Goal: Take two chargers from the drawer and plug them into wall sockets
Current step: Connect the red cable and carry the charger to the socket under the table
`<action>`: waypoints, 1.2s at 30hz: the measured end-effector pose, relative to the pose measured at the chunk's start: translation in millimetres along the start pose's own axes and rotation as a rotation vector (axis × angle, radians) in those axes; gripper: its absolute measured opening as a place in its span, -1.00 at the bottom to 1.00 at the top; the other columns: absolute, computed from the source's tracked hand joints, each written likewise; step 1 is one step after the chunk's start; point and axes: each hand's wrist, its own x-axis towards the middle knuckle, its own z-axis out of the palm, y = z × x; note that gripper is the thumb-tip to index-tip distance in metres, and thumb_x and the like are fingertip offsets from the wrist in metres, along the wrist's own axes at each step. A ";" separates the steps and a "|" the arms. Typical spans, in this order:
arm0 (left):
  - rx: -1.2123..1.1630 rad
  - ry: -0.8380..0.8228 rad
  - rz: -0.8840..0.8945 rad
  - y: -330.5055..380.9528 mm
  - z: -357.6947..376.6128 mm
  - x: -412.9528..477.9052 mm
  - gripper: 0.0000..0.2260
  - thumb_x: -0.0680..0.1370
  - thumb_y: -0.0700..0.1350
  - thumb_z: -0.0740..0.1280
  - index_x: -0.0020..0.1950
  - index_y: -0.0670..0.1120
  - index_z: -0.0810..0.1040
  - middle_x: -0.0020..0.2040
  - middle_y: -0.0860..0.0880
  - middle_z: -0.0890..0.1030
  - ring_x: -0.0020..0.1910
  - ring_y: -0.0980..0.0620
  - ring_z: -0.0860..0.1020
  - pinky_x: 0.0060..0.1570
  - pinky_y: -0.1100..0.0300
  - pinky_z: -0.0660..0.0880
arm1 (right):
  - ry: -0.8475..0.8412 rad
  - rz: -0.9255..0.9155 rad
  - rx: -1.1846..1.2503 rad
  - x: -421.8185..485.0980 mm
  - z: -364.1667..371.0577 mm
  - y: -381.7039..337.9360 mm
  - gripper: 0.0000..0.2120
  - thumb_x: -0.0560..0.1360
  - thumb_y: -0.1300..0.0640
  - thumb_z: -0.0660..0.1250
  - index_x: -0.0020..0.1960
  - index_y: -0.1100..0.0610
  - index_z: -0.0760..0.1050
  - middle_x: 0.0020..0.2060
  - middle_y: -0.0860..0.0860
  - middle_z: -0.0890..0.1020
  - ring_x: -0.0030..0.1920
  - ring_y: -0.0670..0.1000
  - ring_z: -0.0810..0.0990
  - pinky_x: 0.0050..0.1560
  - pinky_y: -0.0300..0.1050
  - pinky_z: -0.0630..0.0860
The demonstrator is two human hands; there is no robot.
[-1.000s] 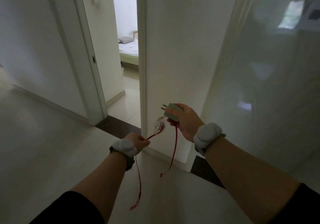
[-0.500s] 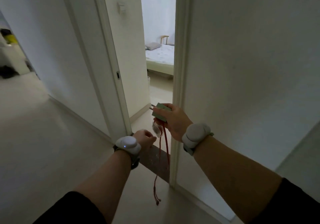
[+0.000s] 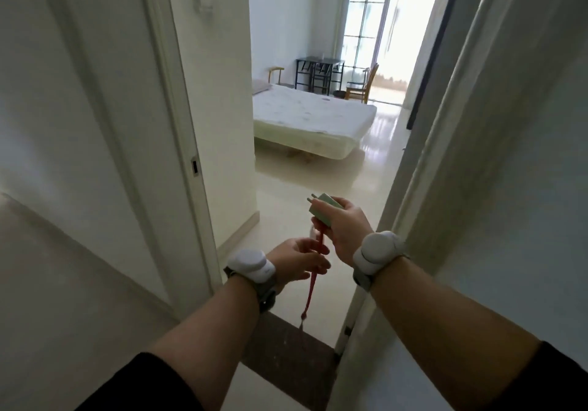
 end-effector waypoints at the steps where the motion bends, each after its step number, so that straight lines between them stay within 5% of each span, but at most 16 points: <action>1: 0.021 -0.012 -0.005 0.5 -13.8 13.8 -0.92 0.50 -0.09 0.31 -0.04 0.07 0.53 -0.07 0.01 0.67 -0.01 0.07 0.63 0.10 0.11 0.52 | 0.026 -0.013 -0.010 15.5 5.2 -1.9 -0.78 0.37 0.13 0.46 -0.08 0.03 0.44 -0.07 0.11 0.55 -0.09 0.07 0.59 0.02 -0.06 0.60; 11: 0.296 0.092 -0.124 -10.6 -153.2 215.5 -0.87 0.49 -0.16 0.31 0.02 -0.07 0.57 -0.12 -0.02 0.62 -0.10 0.06 0.59 -0.04 0.22 0.53 | 0.261 -0.075 -0.035 245.8 34.5 -10.0 -0.62 0.40 0.11 0.43 0.15 0.14 0.40 -0.13 0.07 0.55 -0.15 0.00 0.57 -0.08 -0.13 0.61; 15: 0.335 0.212 -0.215 -14.3 -201.7 266.6 -0.80 0.47 -0.24 0.30 0.07 -0.19 0.59 -0.27 -0.01 0.56 -0.28 0.09 0.51 -0.31 0.37 0.45 | 0.319 -0.072 -0.031 326.0 42.6 -13.3 -0.59 0.40 0.07 0.41 0.18 0.15 0.40 -0.18 0.05 0.55 -0.17 0.00 0.57 -0.17 -0.13 0.59; 19: 0.326 0.399 -0.244 0.7 -261.2 325.5 -0.89 0.45 -0.12 0.35 -0.07 -0.10 0.61 -0.17 -0.07 0.59 -0.13 -0.06 0.55 -0.05 0.18 0.49 | 0.398 -0.052 0.000 400.9 41.5 -21.3 -0.55 0.40 0.03 0.40 0.22 0.15 0.39 -0.16 0.04 0.56 -0.14 0.03 0.57 -0.02 -0.02 0.59; 23: 0.283 0.487 -0.278 8.2 -310.3 392.8 -0.93 0.44 -0.08 0.33 -0.16 -0.04 0.58 -0.18 -0.07 0.59 -0.15 -0.09 0.53 -0.09 0.17 0.45 | 0.465 -0.035 0.010 463.9 35.6 -26.4 -0.58 0.39 0.01 0.41 0.18 0.11 0.39 -0.17 0.04 0.55 -0.16 0.02 0.55 -0.08 -0.06 0.57; 27: 0.021 0.401 -0.352 16.6 -339.1 481.1 -0.87 0.49 -0.19 0.26 -0.03 -0.16 0.56 -0.20 -0.13 0.56 -0.30 -0.04 0.55 -0.27 0.20 0.43 | 0.538 -0.026 0.049 535.3 29.1 -33.5 -0.65 0.38 0.06 0.42 0.09 0.09 0.39 -0.26 0.02 0.54 -0.29 -0.04 0.52 -0.34 -0.19 0.53; 30: -0.238 0.292 -0.400 32.5 -344.2 537.0 -0.92 0.52 -0.19 0.24 -0.12 -0.16 0.50 -0.30 -0.09 0.50 -0.36 -0.01 0.53 -0.38 0.18 0.44 | 0.572 -0.033 0.050 578.8 23.7 -42.7 -0.68 0.39 0.10 0.42 0.07 0.09 0.39 -0.34 0.02 0.54 -0.45 -0.08 0.52 -0.52 -0.23 0.49; 36: -0.412 0.118 -0.372 85.3 -351.5 651.4 -0.88 0.55 -0.18 0.21 -0.11 -0.18 0.50 -0.26 -0.12 0.53 -0.31 -0.05 0.60 -0.47 0.18 0.54 | 0.686 -0.032 0.057 658.4 0.2 -59.7 -0.64 0.40 0.11 0.43 0.11 0.14 0.39 -0.38 0.04 0.54 -0.58 -0.09 0.51 -0.53 -0.21 0.51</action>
